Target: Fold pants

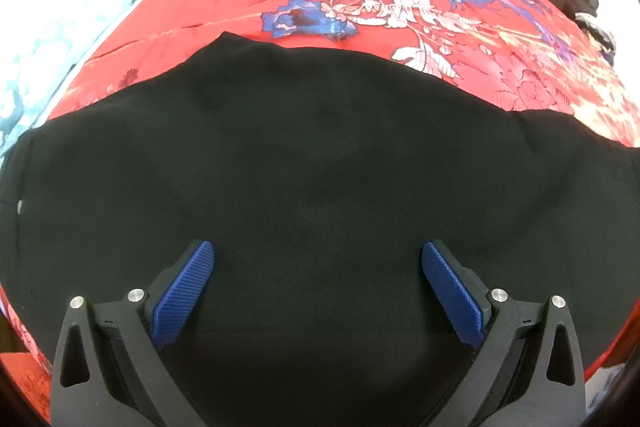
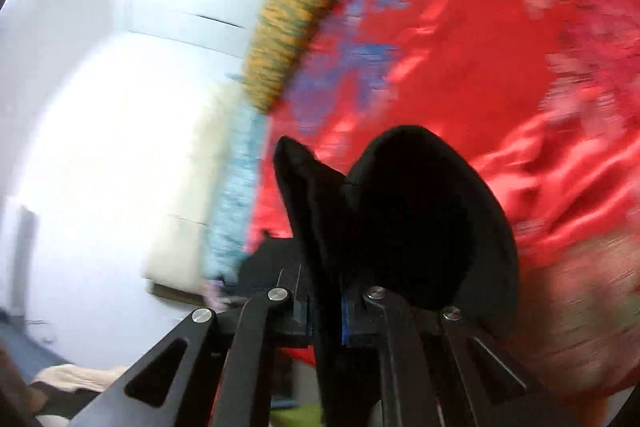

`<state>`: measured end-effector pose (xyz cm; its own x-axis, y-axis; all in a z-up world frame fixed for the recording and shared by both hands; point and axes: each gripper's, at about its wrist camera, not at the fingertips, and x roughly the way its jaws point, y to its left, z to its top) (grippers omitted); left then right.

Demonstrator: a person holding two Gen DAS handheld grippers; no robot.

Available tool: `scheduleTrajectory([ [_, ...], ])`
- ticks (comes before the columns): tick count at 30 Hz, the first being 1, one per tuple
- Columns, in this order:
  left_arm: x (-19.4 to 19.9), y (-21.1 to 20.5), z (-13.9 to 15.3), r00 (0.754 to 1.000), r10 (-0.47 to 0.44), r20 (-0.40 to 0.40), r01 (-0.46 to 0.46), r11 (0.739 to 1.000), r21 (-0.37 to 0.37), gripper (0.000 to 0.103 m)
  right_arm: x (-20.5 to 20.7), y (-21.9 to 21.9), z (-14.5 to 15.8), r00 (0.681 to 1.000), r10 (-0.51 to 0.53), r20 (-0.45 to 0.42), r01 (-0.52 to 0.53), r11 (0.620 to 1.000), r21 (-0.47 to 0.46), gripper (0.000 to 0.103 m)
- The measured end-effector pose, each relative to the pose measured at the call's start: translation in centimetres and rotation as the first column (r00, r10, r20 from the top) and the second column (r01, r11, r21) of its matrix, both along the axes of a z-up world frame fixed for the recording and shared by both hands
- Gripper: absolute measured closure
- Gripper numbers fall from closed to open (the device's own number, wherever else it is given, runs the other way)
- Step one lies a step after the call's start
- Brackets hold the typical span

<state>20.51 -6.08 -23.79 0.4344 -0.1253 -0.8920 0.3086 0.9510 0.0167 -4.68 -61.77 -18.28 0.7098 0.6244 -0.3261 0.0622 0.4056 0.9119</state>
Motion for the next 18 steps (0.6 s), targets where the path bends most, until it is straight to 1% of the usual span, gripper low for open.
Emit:
scheduleTrajectory([
  [2,0.4,0.3,0.4,0.999,0.015,-0.036,-0.015,1.0,-0.008,0.001,0.5,3.0,1.4,0.999,0.009,0.053,-0.011,0.999,0.05,0.094],
  [3,0.5,0.7,0.7,0.998,0.031,-0.053,-0.032,0.999,-0.024,0.002,1.0,4.9,2.0,0.997,0.013,0.079,-0.019,0.997,0.08,0.094],
  [5,0.5,2.3,1.7,0.995,0.069,-0.069,-0.076,0.991,-0.113,0.002,2.4,8.5,2.9,0.994,0.034,0.103,-0.045,0.993,0.109,0.094],
  [7,0.2,4.1,2.4,0.992,0.108,-0.069,-0.12,0.972,-0.201,0.002,4.4,13.0,4.0,0.989,0.075,0.126,-0.089,0.989,0.115,0.094],
  [9,-0.1,6.4,3.0,0.988,0.138,-0.064,-0.15,0.956,-0.253,0.002,6.6,17.4,4.8,0.984,0.119,0.132,-0.132,0.987,0.09,0.094],
  [11,-0.1,8.0,3.5,0.985,0.164,-0.059,-0.174,0.946,-0.272,0.002,9.3,22.7,5.1,0.98,0.158,0.122,-0.167,0.984,0.062,0.094],
  [12,-0.1,9.1,3.9,0.981,0.184,-0.057,-0.193,0.939,-0.283,0.002,10.2,24.3,5.0,0.979,0.17,0.113,-0.177,0.982,0.06,0.094],
  [14,0.2,11.0,4.6,0.971,0.232,-0.053,-0.237,0.918,-0.317,0.002,13.1,29.3,4.5,0.976,0.199,0.091,-0.204,0.978,0.052,0.094],
  [16,0.4,13.1,5.2,0.958,0.281,-0.049,-0.281,0.896,-0.345,0.002,15.6,34.0,4.1,0.972,0.225,0.061,-0.226,0.974,0.016,0.094],
  [18,0.7,15.1,5.3,0.942,0.331,-0.056,-0.328,0.875,-0.357,0.002,17.6,38.7,3.3,0.967,0.255,0.016,-0.254,0.966,-0.05,0.093],
])
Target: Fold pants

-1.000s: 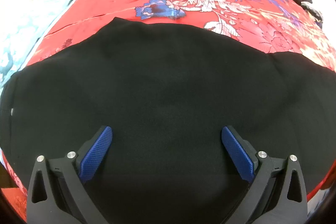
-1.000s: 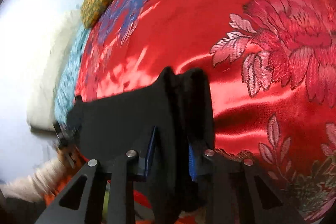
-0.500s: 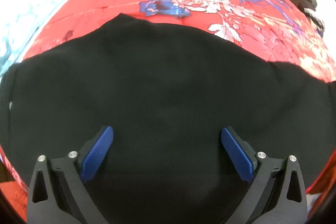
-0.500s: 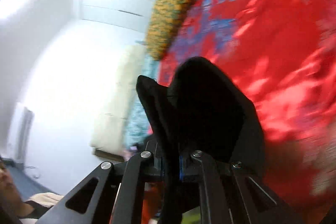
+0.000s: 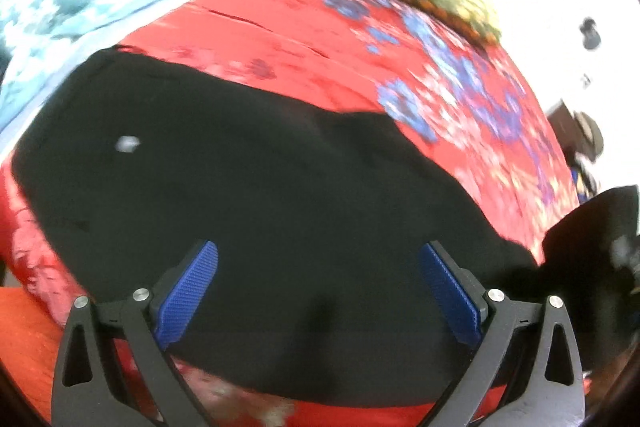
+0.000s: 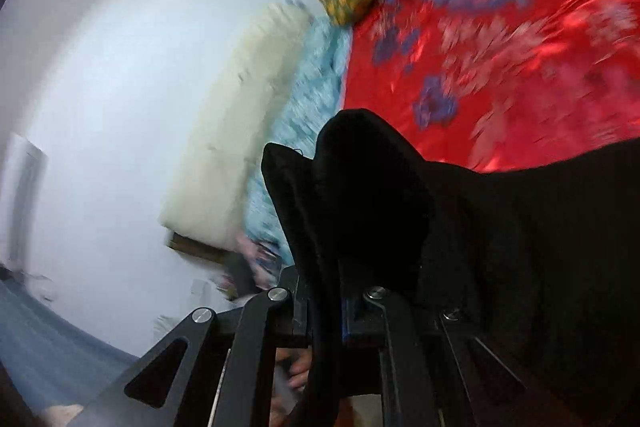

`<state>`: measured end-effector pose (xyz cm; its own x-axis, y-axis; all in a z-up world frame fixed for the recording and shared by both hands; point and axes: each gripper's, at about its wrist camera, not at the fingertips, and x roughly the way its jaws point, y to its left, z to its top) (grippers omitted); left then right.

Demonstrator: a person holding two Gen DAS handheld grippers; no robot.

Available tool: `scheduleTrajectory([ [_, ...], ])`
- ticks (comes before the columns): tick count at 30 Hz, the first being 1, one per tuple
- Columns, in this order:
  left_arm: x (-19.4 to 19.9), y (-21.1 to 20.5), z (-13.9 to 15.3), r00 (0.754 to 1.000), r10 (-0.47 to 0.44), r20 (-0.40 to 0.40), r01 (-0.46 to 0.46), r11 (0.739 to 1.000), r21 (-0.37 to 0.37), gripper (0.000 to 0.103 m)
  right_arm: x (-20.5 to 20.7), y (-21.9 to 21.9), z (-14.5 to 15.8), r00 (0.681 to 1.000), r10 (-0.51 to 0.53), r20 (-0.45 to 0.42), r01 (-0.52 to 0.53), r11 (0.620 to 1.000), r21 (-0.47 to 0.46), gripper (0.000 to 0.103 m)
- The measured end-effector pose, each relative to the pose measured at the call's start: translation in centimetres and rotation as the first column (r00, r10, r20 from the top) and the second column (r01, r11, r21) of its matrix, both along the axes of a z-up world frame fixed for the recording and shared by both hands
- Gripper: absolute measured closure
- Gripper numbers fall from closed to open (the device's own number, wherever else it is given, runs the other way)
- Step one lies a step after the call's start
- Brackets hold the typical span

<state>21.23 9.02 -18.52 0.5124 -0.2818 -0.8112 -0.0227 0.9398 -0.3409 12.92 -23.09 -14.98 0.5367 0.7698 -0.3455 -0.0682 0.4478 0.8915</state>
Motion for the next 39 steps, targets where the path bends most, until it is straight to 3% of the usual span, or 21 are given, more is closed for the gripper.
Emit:
scheduleTrajectory([
  [2,0.4,2.0,-0.3,0.998,0.053,-0.015,-0.053,0.998,-0.026,0.002,2.0,4.3,-1.4,0.999,0.038,-0.034,-0.04,0.997,-0.06,0.093],
  [4,0.5,3.5,-0.7,0.994,0.101,-0.032,-0.102,0.993,-0.051,0.002,3.7,7.8,-3.0,0.996,0.07,-0.064,-0.077,0.99,-0.115,0.085],
  [7,0.6,5.4,-1.1,0.985,0.166,-0.042,-0.168,0.984,-0.061,0.002,5.6,11.4,-6.0,0.975,0.124,-0.183,-0.149,0.98,-0.133,0.04],
  [8,0.6,5.9,-1.1,0.983,0.182,-0.042,-0.184,0.981,-0.065,0.002,6.1,11.8,-6.3,0.973,0.127,-0.193,-0.154,0.98,-0.127,0.039],
  [11,0.6,6.7,-1.0,0.979,0.203,-0.033,-0.205,0.975,-0.083,0.002,6.6,11.3,-3.8,0.983,0.138,-0.124,-0.154,0.978,-0.138,0.033],
  [14,0.7,5.3,-0.5,0.989,0.148,-0.01,-0.148,0.985,-0.091,0.002,4.2,7.8,0.8,0.991,0.129,0.026,-0.118,0.958,-0.261,0.021],
  [16,0.5,3.0,0.3,0.999,0.045,0.023,-0.043,0.995,-0.092,0.003,2.0,4.9,2.6,0.991,0.105,0.085,-0.063,0.914,-0.4,0.016],
  [17,0.2,1.9,0.7,0.999,-0.004,0.04,0.007,0.996,-0.087,0.005,0.5,3.1,2.8,0.992,0.08,0.101,-0.019,0.862,-0.506,0.015],
  [19,-0.6,-1.8,1.8,0.983,-0.156,0.095,0.161,0.986,-0.043,0.009,-1.6,0.4,2.2,0.994,0.037,0.1,0.039,0.75,-0.661,0.015],
  [21,-1.9,-6.1,2.3,0.94,-0.313,0.14,0.309,0.95,0.049,0.011,-3.9,-2.4,0.5,0.998,-0.027,0.065,0.066,0.661,-0.747,0.015],
  [23,-2.7,-9.1,2.0,0.911,-0.39,0.136,0.371,0.917,0.145,0.011,-6.0,-4.7,-0.9,0.997,-0.075,0.032,0.074,0.648,-0.758,0.016],
  [25,-2.9,-10.5,1.1,0.901,-0.419,0.11,0.393,0.898,0.201,0.011,-7.6,-5.7,-1.9,0.993,-0.118,0.029,0.096,0.619,-0.779,0.016],
  [29,-1.7,-11.2,-3.6,0.92,-0.381,-0.094,0.387,0.844,0.372,0.02,-8.5,-5.5,-4.3,0.989,-0.147,-0.009,0.078,0.576,-0.814,0.015],
  [31,-2.1,-10.2,-3.3,0.926,-0.371,-0.075,0.371,0.849,0.375,0.017,-8.5,-5.8,-6.6,0.986,-0.126,-0.112,-0.021,0.564,-0.826,0.015],
  [32,-2.1,-10.1,-3.1,0.932,-0.352,-0.088,0.356,0.839,0.413,0.015,-8.9,-6.4,-7.2,0.985,-0.132,-0.116,-0.016,0.587,-0.809,0.015],
  [34,-2.4,-9.1,-2.5,0.942,-0.328,-0.073,0.328,0.85,0.411,0.015,-9.7,-7.2,-6.6,0.982,-0.166,-0.089,0.024,0.58,-0.814,0.015],
  [35,-2.4,-8.5,-2.2,0.949,-0.308,-0.072,0.311,0.87,0.382,0.016,-9.8,-7.3,-6.3,0.982,-0.168,-0.091,0.022,0.574,-0.818,0.015],
  [37,-2.5,-7.1,-1.1,0.963,-0.266,-0.032,0.265,0.925,0.273,0.016,-10.1,-7.5,-5.3,0.985,-0.164,-0.057,0.047,0.567,-0.823,0.015],
  [39,-2.4,-6.6,0.4,0.968,-0.249,0.045,0.237,0.955,0.179,0.013,-10.5,-7.9,-4.1,0.98,-0.198,0.019,0.127,0.547,-0.827,0.013],
])
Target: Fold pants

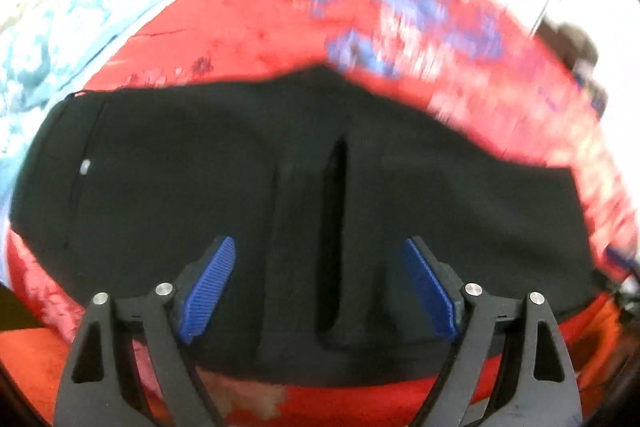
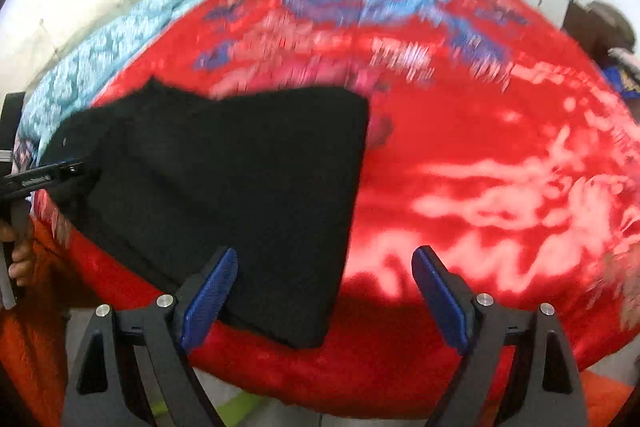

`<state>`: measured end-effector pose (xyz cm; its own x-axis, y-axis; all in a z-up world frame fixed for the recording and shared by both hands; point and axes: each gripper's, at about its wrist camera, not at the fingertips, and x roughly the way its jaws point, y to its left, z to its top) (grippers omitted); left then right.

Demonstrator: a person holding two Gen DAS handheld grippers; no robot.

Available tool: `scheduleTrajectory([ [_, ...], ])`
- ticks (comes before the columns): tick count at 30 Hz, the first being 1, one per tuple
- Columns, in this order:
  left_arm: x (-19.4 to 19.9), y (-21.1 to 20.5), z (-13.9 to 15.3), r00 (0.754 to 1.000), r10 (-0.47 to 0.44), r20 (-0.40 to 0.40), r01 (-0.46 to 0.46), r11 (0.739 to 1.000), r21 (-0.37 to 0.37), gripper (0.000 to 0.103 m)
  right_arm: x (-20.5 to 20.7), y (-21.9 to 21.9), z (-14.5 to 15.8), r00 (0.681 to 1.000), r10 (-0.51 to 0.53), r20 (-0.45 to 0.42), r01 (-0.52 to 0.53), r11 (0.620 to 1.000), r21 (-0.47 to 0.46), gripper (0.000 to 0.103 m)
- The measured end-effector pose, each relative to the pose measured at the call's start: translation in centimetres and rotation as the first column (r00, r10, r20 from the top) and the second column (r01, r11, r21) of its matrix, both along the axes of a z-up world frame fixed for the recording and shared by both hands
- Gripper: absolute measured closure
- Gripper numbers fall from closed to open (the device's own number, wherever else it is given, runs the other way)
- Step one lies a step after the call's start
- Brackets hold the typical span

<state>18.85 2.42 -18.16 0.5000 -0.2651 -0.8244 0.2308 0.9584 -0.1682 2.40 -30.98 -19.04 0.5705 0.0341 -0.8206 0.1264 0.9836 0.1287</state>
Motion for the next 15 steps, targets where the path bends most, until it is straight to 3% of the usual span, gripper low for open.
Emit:
scheduleTrajectory([
  [4,-0.4,-1.8,0.4,0.996,-0.075,0.05,0.077,0.996,-0.047,0.011,-0.1,-1.3,0.8,0.994,-0.096,0.046,0.093,0.994,0.065,0.011],
  [8,-0.6,-3.8,-1.5,0.991,-0.132,0.0,0.132,0.991,0.031,0.011,-0.2,-0.6,1.1,0.993,-0.069,0.1,0.058,0.992,0.109,0.011],
  [11,-0.2,-4.1,-3.9,0.988,-0.123,-0.092,0.131,0.988,0.088,0.011,-0.3,0.6,1.7,0.99,-0.012,0.138,0.001,0.996,0.084,0.011],
  [15,-0.5,-4.6,-4.3,0.985,-0.156,-0.073,0.164,0.979,0.122,0.005,-0.1,0.6,0.6,0.995,0.01,0.103,-0.026,0.987,0.156,0.011],
])
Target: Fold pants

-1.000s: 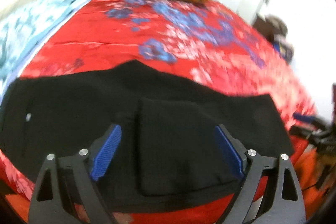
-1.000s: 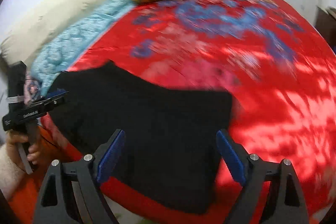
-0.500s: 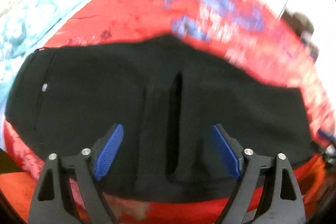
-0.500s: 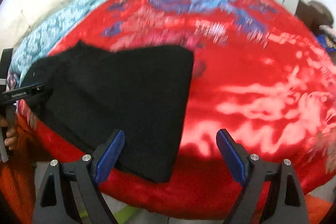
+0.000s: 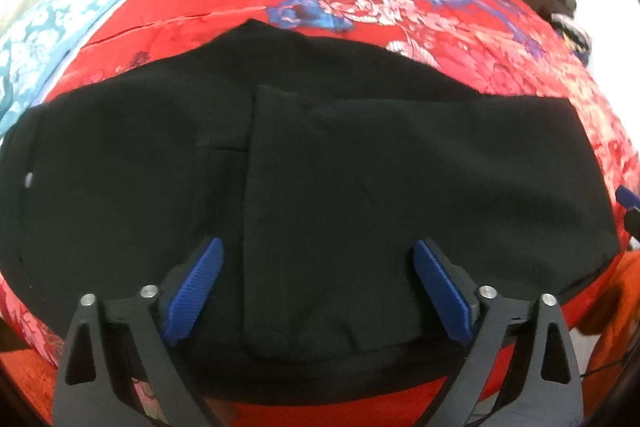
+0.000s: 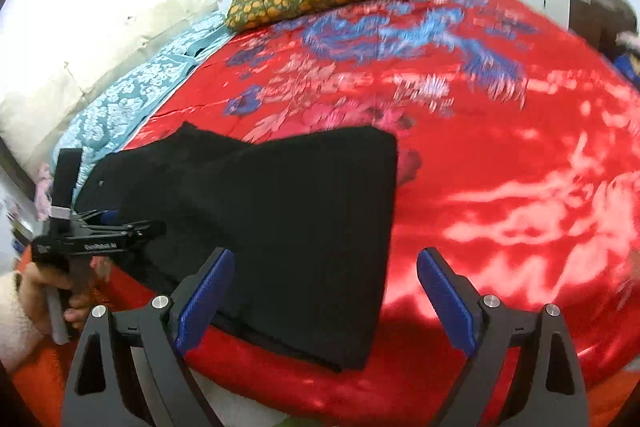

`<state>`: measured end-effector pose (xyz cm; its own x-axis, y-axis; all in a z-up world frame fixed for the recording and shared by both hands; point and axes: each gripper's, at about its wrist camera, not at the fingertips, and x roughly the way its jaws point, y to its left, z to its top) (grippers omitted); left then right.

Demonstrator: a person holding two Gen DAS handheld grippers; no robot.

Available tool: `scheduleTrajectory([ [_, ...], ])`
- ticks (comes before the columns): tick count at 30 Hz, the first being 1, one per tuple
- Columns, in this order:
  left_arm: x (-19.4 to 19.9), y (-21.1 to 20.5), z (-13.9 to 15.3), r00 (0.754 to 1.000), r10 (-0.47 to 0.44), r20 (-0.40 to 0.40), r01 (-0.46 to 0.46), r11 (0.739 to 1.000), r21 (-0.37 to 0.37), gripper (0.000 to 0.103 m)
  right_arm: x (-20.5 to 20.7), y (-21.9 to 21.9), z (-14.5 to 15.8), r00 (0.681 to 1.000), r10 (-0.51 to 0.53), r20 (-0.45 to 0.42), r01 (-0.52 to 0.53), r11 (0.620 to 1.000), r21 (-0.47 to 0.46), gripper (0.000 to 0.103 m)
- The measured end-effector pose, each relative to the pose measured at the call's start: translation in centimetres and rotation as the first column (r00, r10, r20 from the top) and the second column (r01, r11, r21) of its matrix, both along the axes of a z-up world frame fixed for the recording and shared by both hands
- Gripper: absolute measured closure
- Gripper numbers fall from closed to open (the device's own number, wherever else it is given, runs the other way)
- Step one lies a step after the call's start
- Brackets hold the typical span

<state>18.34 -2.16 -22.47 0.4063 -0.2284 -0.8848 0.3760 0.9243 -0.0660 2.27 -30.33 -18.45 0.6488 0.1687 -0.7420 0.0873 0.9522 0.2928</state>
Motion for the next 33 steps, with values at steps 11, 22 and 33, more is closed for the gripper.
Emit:
scheduleTrajectory([
  [11,-0.7,0.1,0.1,1.0,-0.008,0.025,0.008,1.0,0.008,0.001,1.4,4.1,-1.5,0.992,0.109,-0.061,-0.117,0.983,-0.139,0.006],
  [22,-0.8,0.1,0.0,0.999,-0.014,0.03,0.014,1.0,0.011,0.001,2.1,2.6,-3.1,0.988,0.033,-0.154,-0.046,0.996,-0.08,0.0],
  [33,-1.0,0.1,0.1,0.999,-0.006,0.041,0.006,1.0,0.009,0.001,0.8,6.5,-0.2,0.996,0.082,-0.024,-0.085,0.938,-0.335,0.0],
])
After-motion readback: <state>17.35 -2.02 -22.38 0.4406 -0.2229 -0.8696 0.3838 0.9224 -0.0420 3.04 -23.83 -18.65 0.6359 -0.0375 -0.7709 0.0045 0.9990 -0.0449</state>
